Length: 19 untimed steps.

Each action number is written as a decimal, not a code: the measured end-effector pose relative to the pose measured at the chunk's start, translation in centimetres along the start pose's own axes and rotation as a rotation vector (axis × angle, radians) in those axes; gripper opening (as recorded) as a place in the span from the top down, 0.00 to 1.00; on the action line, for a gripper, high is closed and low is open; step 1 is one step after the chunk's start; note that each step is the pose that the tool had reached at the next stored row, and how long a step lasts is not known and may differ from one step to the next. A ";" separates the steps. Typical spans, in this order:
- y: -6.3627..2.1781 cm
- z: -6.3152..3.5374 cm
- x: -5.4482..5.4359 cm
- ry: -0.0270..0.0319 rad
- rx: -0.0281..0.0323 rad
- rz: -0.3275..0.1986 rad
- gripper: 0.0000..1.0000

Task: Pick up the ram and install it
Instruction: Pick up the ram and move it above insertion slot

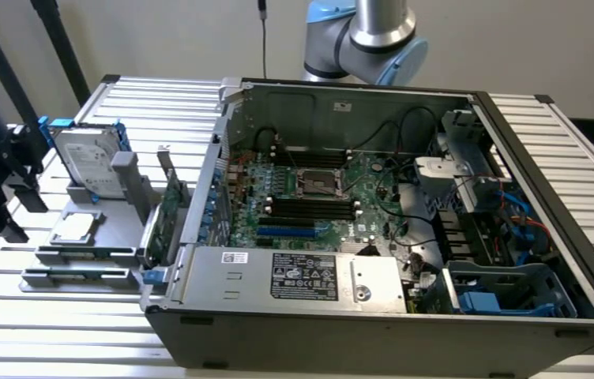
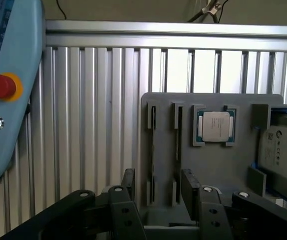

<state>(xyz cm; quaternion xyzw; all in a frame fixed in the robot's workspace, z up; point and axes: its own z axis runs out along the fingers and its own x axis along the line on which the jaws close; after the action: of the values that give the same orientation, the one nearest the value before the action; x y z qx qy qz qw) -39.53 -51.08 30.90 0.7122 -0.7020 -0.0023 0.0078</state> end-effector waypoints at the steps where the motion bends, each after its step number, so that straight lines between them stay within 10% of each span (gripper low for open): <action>1: -0.02 0.18 0.0 0.0000 0.0000 0.000 0.50; 19: -0.82 3.44 0.1 0.0001 0.0000 0.000 0.50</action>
<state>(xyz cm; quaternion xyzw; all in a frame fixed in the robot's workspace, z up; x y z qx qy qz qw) -38.76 -51.15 27.44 0.7122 -0.7019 -0.0023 0.0078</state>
